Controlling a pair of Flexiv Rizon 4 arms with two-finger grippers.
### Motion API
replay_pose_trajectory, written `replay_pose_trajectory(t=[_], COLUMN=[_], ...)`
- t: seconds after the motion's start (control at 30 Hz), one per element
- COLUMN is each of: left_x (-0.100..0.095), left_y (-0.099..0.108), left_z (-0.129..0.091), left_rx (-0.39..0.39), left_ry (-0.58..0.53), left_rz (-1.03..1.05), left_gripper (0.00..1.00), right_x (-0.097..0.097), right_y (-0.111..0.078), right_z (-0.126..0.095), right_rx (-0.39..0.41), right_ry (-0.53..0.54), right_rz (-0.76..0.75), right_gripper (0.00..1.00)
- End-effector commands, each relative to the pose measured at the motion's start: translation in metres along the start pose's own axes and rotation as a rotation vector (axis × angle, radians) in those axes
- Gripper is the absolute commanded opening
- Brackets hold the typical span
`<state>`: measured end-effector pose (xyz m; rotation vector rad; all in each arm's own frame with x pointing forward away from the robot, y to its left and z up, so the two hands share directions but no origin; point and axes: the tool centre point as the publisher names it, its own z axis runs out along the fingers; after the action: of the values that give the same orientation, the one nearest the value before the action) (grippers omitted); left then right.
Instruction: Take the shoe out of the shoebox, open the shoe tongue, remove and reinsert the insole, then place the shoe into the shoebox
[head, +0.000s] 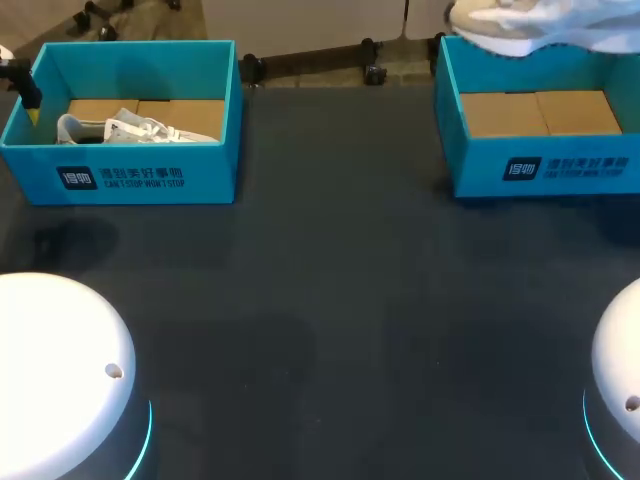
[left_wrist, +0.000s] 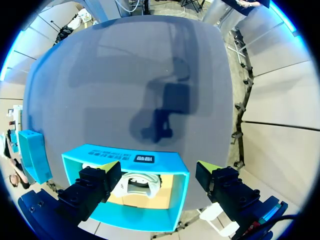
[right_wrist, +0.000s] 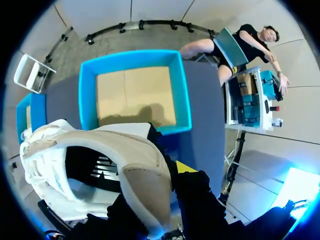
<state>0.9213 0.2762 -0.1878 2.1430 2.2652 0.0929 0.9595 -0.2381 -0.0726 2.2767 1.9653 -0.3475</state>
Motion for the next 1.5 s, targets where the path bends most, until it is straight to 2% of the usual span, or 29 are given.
replay_pose_trajectory(t=[0.03,0.17,0.83,0.9,1.0,1.23,1.37,1.5], left_x=[0.0,0.0,0.0,0.0,0.0,0.0,0.0,0.0], left_y=[-0.001,-0.001,-0.001,-0.001,-0.001,-0.001,-0.001,-0.001], left_z=[0.0,0.0,0.0,0.0,0.0,0.0,0.0,0.0], left_rx=[-0.001,-0.001,-0.001,-0.001,-0.001,-0.001,-0.001,-0.001], left_ry=[0.002,0.002,0.002,0.002,0.002,0.002,0.002,0.002], left_rz=[0.001,0.001,0.001,0.001,0.001,0.001,0.001,0.001], left_gripper=[1.0,1.0,1.0,1.0,1.0,1.0,1.0,1.0], right_x=[0.012,0.02,0.02,0.026,0.037,0.071,0.096,0.121], right_y=[-0.074,-0.096,-0.096,-0.098,-0.111,-0.162,-0.188,-0.205], right_z=[-0.002,-0.005,-0.005,-0.008,-0.004,0.021,0.031,0.043], right_rx=[-0.288,-0.282,-0.282,-0.3,-0.292,-0.26,-0.26,-0.259], right_ry=[-0.013,-0.009,-0.009,-0.029,-0.01,0.068,0.06,0.039], right_rz=[0.0,-0.008,-0.008,-0.02,-0.021,0.024,0.036,0.035], right_gripper=[0.0,0.0,0.0,0.0,0.0,0.0,0.0,0.0])
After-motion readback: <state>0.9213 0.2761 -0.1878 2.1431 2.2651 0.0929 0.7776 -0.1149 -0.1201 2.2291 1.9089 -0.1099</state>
